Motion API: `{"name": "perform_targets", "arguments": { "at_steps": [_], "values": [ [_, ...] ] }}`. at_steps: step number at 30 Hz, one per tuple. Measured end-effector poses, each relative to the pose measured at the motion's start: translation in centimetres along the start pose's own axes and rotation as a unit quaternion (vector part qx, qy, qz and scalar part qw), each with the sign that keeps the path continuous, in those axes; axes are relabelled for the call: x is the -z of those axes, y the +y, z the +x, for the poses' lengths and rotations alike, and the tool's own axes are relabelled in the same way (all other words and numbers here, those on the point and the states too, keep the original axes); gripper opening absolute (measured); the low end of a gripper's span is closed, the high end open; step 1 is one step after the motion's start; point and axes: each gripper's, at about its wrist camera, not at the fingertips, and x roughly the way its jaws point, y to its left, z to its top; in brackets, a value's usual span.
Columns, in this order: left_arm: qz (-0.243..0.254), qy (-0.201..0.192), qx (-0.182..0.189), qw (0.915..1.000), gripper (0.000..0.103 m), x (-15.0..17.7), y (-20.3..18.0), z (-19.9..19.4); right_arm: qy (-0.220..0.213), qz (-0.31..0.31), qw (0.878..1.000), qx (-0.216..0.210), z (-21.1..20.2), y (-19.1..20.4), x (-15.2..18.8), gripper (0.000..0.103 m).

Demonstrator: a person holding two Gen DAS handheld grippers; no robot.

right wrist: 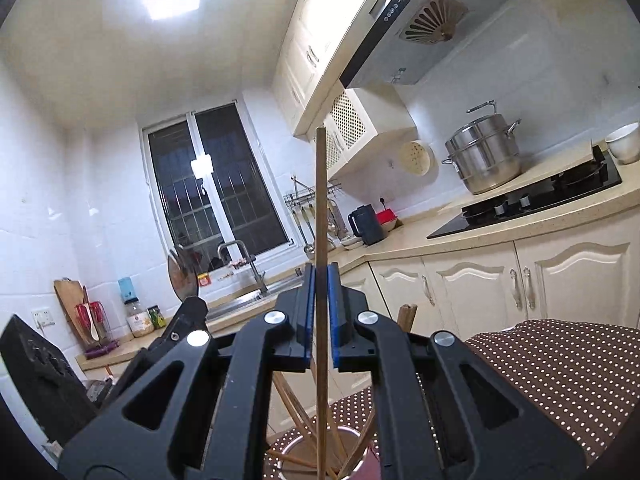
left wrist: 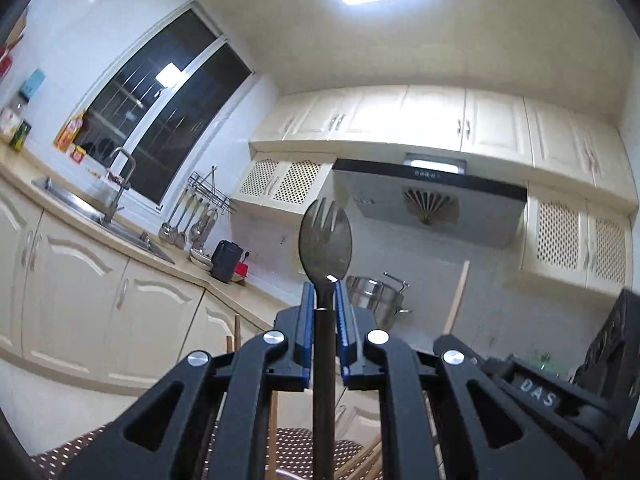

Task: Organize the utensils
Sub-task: 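Lift the held spoon and chopstick up and carry them over the pink cup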

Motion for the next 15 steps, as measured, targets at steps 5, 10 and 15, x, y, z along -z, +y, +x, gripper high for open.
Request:
{"name": "perform_targets", "arguments": {
  "at_steps": [5,10,15],
  "values": [
    [0.007,0.002,0.001,1.0,0.01,0.7,-0.1,0.8,-0.001,0.007,1.0,-0.013,0.4,-0.1,-0.1,0.007],
    [0.034,0.029,-0.006,0.999,0.01,1.5,-0.2,1.5,-0.007,0.013,1.0,-0.027,0.3,-0.1,-0.4,0.007],
    [0.043,0.043,-0.015,0.9981,0.01,2.0,0.0,1.1,-0.011,-0.003,1.0,-0.017,0.4,0.2,-0.1,0.007]
  ]
}}
